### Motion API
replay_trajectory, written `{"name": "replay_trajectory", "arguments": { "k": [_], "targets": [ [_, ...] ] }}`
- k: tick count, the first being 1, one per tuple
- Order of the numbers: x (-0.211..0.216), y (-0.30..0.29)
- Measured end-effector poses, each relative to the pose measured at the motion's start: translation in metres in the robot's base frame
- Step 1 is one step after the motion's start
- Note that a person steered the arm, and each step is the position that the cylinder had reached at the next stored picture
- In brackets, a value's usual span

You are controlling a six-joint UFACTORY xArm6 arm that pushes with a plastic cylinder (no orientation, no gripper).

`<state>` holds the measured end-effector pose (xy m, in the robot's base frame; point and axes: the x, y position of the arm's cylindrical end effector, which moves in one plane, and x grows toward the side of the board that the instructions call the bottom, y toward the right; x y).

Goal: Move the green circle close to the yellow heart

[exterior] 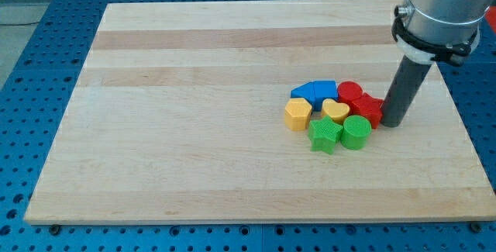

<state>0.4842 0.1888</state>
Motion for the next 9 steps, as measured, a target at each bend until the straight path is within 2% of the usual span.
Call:
{"name": "replay_trajectory", "arguments": {
  "k": [3, 5, 6, 9],
  "targets": [
    [0.001, 0.005],
    [0.037, 0.02],
    [0.056, 0.017],
    [0.062, -0.018]
  ]
}}
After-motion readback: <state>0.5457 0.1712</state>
